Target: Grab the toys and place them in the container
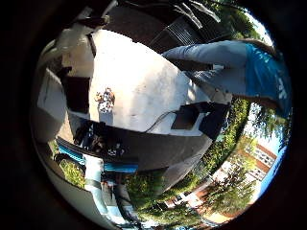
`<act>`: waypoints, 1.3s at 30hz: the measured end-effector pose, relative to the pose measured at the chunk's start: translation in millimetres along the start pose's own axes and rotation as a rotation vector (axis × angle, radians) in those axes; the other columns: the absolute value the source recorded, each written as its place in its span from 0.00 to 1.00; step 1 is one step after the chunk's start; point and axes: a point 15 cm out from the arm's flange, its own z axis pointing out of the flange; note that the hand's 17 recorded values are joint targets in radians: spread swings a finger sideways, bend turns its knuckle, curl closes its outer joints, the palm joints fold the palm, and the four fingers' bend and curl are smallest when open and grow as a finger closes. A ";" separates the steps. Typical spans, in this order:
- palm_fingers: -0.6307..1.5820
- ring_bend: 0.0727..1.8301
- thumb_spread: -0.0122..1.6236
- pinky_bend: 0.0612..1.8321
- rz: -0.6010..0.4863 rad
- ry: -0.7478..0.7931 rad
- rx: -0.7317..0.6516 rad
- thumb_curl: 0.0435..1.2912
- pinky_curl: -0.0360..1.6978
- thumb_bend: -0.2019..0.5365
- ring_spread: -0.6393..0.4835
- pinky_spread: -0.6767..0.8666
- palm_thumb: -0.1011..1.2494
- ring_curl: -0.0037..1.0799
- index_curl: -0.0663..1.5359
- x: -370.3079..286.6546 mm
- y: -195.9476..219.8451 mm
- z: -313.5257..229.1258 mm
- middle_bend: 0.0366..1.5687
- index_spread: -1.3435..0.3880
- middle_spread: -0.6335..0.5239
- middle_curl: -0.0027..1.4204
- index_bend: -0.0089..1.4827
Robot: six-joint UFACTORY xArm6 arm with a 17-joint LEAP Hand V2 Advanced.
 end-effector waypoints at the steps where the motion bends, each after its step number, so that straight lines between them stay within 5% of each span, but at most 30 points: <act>1: 0.59 0.87 0.69 0.86 -0.027 -0.001 0.005 0.58 0.54 0.25 0.48 0.55 0.79 0.76 0.82 -15.8 -2.5 -3.0 0.89 0.27 0.40 0.72 0.43; 6: 0.58 0.88 0.70 0.87 -0.146 0.011 -0.011 0.60 0.55 0.25 0.48 0.54 0.78 0.75 0.88 -95.5 -20.3 4.2 0.90 0.26 0.40 0.72 0.42; 15: 0.58 0.88 0.71 0.84 -0.156 0.032 -0.070 0.58 0.55 0.22 0.50 0.54 0.69 0.73 0.93 -159.5 -98.4 114.7 0.88 0.27 0.41 0.70 0.42; 17: 0.52 0.80 0.73 0.78 -0.154 0.033 -0.111 0.53 0.53 0.22 0.57 0.56 0.67 0.67 0.89 -165.0 -107.1 148.6 0.79 0.28 0.43 0.65 0.39; 20: 0.26 0.69 0.74 0.69 -0.154 0.030 -0.173 0.47 0.52 0.23 0.64 0.59 0.64 0.62 0.83 -168.0 -112.7 192.7 0.58 0.33 0.46 0.55 0.28; 23: 0.18 0.55 0.74 0.57 -0.151 0.007 -0.195 0.44 0.45 0.23 0.70 0.63 0.63 0.49 0.75 -172.8 -117.6 218.7 0.42 0.38 0.50 0.46 0.22; 27: 0.22 0.37 0.74 0.43 -0.147 -0.031 -0.169 0.40 0.36 0.25 0.77 0.68 0.65 0.36 0.62 -180.9 -127.8 229.1 0.24 0.46 0.56 0.35 0.12; 39: 0.28 0.24 0.74 0.28 -0.167 -0.036 -0.108 0.36 0.26 0.24 0.81 0.71 0.67 0.28 0.42 -183.1 -134.5 205.2 0.13 0.56 0.58 0.28 0.11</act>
